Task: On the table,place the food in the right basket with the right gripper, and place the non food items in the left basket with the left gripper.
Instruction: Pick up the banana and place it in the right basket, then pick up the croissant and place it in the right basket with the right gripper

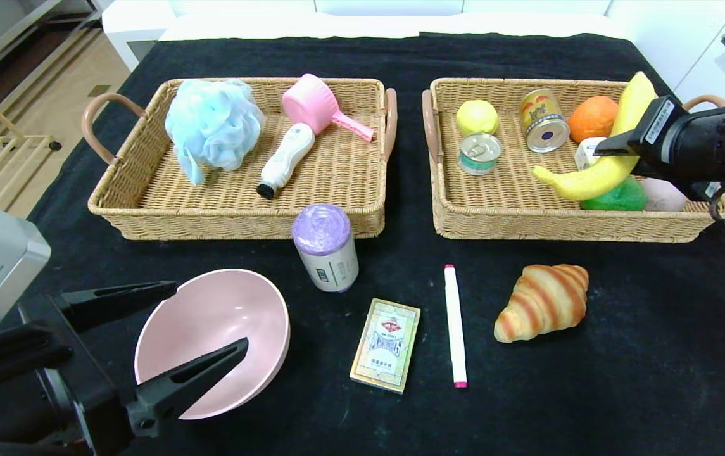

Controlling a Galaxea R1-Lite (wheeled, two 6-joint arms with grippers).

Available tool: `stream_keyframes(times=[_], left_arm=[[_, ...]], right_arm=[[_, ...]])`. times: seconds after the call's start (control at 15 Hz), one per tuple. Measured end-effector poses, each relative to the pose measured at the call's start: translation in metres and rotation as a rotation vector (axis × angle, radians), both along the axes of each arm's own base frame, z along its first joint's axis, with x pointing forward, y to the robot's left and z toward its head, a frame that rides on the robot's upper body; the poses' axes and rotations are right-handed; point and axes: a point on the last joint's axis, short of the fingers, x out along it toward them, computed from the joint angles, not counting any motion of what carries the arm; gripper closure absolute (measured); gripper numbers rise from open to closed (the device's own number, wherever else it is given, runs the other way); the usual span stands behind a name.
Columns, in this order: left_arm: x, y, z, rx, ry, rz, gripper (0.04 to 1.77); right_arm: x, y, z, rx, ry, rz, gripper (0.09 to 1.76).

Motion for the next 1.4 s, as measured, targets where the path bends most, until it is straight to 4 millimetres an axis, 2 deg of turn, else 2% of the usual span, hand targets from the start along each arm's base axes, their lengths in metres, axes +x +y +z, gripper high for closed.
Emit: stream_keyframes(times=[0.47, 0.93, 1.13, 1.4], left_arm=[[-0.001, 0.000, 0.001, 0.006, -0.008, -0.002, 0.09], [-0.002, 0.001, 0.003, 0.004, -0.023, -0.001, 0.09], [-0.002, 0.001, 0.003, 0.004, -0.024, -0.001, 0.09], [-0.002, 0.001, 0.003, 0.005, -0.025, -0.004, 0.09]], right_arm=[[0.027, 0.001, -0.002, 0.024, -0.110, -0.015, 1.19], [0.038, 0.003, -0.010, 0.021, -0.102, -0.017, 1.19], [0.038, 0.003, -0.010, 0.006, -0.107, -0.014, 0.88], [0.037, 0.004, -0.011, -0.002, -0.101, -0.018, 0.58]])
